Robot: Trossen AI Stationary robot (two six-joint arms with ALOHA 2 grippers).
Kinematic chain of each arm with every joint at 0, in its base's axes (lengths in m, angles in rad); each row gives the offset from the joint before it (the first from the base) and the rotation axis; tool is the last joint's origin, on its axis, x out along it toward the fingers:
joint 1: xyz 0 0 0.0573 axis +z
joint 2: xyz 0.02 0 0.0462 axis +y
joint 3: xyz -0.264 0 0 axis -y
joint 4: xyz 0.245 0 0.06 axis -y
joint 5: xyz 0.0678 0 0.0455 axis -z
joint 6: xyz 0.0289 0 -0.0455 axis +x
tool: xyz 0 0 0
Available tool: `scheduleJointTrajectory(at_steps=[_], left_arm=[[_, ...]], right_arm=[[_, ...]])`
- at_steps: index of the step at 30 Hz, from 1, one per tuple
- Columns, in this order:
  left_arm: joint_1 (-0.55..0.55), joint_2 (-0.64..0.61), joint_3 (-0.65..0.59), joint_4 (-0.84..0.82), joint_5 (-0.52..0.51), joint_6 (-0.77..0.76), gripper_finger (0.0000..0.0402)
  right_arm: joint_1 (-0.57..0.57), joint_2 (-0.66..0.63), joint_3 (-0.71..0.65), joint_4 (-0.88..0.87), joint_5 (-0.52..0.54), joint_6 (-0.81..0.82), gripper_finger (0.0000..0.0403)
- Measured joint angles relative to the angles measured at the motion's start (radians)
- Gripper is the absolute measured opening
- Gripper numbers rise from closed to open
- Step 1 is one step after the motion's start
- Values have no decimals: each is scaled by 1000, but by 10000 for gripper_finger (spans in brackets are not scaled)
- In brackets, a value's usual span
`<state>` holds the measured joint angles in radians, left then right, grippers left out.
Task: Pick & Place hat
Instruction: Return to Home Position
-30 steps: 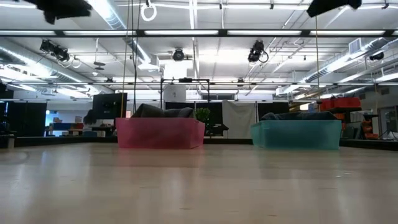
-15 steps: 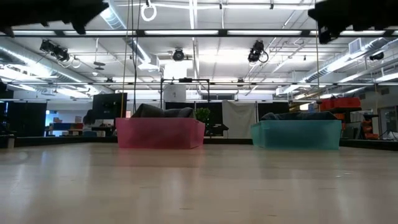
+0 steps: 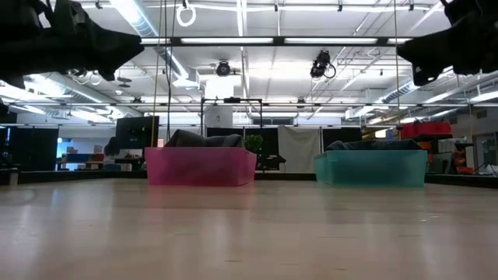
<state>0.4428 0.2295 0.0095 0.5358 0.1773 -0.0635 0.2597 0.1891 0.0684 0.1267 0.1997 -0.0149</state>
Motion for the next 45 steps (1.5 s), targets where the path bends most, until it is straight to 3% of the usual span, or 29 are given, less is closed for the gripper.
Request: scheduleJointTrajectory(at_steps=[9, 14, 27, 39, 45], left_arm=[[0, 0, 0, -132, 5, -9, 144], [0, -1, 0, -162, 5, -23, 144], [-5, -1, 0, -160, 4, -22, 144], [-212, -48, -1, -152, 3, -19, 145], [-257, -113, -1, -153, 2, -19, 145]], right_arm=[[-44, -131, -55, -81, 43, 31, 80], [-58, -137, -53, -79, 58, -24, 80], [-58, -137, -53, -78, 54, 23, 80], [-58, -137, -53, -79, 54, 24, 80], [-58, -137, -53, -79, 54, 25, 80]])
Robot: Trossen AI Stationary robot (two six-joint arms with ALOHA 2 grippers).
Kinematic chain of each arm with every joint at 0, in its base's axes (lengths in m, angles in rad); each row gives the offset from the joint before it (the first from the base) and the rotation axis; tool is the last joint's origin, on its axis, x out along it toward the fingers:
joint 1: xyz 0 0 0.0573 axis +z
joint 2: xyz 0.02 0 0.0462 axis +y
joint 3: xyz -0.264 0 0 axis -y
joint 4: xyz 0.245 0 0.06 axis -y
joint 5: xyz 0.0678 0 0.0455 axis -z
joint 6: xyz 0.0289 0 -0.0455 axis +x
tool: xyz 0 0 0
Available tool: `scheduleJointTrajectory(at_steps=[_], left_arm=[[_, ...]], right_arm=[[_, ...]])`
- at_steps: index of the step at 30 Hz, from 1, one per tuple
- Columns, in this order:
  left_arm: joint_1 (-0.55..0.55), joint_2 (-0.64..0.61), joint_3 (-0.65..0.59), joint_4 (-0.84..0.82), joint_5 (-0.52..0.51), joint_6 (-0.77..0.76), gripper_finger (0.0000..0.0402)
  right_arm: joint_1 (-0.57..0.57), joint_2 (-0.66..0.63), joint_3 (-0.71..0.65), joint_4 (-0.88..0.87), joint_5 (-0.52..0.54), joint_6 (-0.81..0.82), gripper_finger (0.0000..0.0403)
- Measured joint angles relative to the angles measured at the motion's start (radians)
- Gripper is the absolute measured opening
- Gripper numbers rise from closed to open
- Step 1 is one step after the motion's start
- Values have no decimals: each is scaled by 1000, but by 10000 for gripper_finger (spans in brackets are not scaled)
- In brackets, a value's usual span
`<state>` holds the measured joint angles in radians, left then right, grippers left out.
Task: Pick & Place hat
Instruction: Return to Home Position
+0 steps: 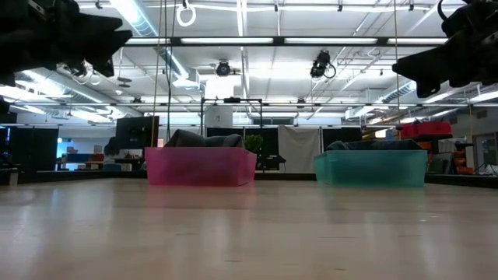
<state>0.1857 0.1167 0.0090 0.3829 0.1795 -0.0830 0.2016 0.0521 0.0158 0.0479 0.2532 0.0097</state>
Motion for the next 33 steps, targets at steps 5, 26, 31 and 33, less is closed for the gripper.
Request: scheduleJointTrajectory(at_steps=[5, 26, 31, 33], left_arm=[[-1, -52, 0, 1, 0, 0, 145], [0, -110, 0, 7, -1, -2, 145], [0, -110, 0, 8, -1, -2, 145], [0, -110, 0, 7, -1, -2, 145]], right_arm=[[0, 0, 0, 0, 0, 0, 80], [0, 0, 1, 0, -1, 0, 80], [0, 0, 1, 0, -1, 0, 80], [0, 0, 1, 0, 0, 0, 80]])
